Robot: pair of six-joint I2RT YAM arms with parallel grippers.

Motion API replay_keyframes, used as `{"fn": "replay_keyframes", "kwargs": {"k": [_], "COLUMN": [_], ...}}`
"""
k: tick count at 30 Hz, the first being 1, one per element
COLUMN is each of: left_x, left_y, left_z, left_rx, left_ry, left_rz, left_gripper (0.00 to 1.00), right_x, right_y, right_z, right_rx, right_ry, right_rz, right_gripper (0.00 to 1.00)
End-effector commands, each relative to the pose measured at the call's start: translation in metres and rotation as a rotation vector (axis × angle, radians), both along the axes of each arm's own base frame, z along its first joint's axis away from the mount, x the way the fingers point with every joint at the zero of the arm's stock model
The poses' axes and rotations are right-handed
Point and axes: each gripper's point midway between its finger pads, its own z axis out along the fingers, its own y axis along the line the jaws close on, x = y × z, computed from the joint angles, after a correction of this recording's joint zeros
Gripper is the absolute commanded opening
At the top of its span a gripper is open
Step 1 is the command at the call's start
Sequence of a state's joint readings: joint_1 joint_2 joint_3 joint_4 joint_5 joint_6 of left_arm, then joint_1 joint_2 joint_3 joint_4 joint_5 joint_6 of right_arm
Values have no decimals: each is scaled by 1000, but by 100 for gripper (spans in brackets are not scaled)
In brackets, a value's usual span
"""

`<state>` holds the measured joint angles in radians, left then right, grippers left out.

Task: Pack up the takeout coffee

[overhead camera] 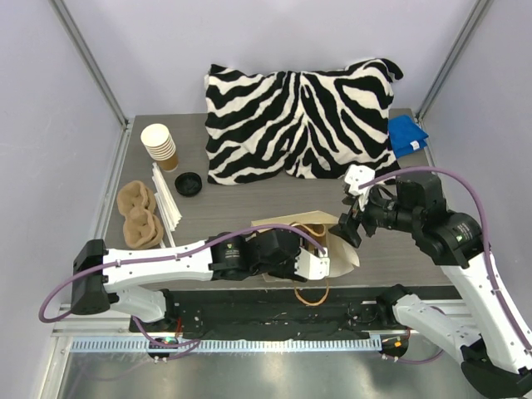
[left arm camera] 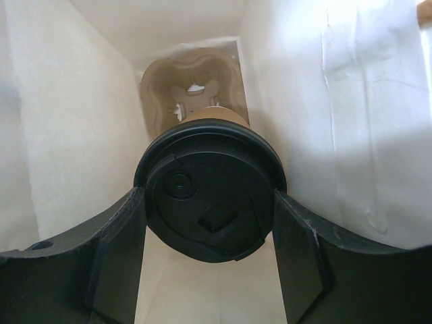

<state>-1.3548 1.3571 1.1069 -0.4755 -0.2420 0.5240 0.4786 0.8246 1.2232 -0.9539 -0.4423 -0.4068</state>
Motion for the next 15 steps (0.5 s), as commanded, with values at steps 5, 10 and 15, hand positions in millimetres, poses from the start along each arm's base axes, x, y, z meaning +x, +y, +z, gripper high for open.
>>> {"fn": "replay_keyframes", "kwargs": {"k": [5,10,15], "left_x": [-3,-2,1], "left_y": [-2,0,3], "left_z": [21,19,18], "left_rx": [-61,-48,-39], "left_ry": [-14,-13,-28], "left_rz": [-18,-8,4], "left_gripper": [0,0,0], "right_x": [-5,10,16], "right_y": [18,26,37], "right_z": [1,-13,-10], "right_rx": [-40,-64,-36], "right_ry": [-67,-81,-120], "right_rz": [212,228,193], "right_gripper": [74,63,29]}}
